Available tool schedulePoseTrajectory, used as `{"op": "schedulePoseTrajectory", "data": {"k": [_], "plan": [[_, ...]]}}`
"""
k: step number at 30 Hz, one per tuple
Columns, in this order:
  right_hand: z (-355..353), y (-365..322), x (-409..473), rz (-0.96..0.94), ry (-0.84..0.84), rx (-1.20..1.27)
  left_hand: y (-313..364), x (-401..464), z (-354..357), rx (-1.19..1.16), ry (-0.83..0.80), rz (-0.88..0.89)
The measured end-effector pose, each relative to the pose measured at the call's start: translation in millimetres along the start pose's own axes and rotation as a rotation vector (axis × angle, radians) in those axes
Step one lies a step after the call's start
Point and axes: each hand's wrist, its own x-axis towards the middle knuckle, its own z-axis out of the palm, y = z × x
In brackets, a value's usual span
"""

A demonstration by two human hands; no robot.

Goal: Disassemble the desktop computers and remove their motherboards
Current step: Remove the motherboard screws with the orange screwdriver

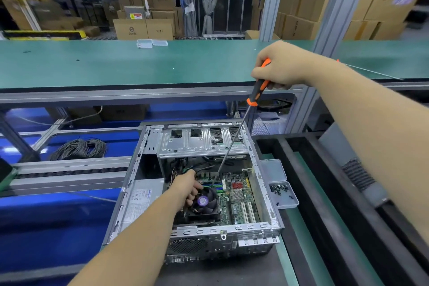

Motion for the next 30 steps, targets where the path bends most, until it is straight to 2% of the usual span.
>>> {"op": "schedulePoseTrajectory", "data": {"k": [5, 10, 14, 18, 22, 26, 28, 30], "plan": [[5, -3, 5, 0.007, 0.029, 0.1, 1, -1, 5, 0.257, -0.04, 0.06], [13, -8, 11, 0.004, 0.04, 0.115, -4, 1, -3, 0.214, -0.138, 0.079], [16, -10, 11, 0.009, 0.036, 0.115, -5, -2, -11, 0.018, -0.182, -0.017], [16, -9, 11, 0.01, 0.12, 0.119, -7, -3, -12, -0.22, -0.033, -0.12], [8, -9, 10, -0.027, 0.294, 0.394, -2, -7, -6, -0.44, -0.014, -0.159], [7, -17, 3, -0.077, 0.3, 0.654, 14, -16, -8, -0.603, -0.064, -0.124], [8, -24, 0, -0.1, 0.314, 0.766, 23, -22, -11, -0.569, -0.068, -0.077], [8, -33, -4, -0.12, 0.308, 0.779, 30, -28, -15, -0.312, 0.036, 0.106]]}}
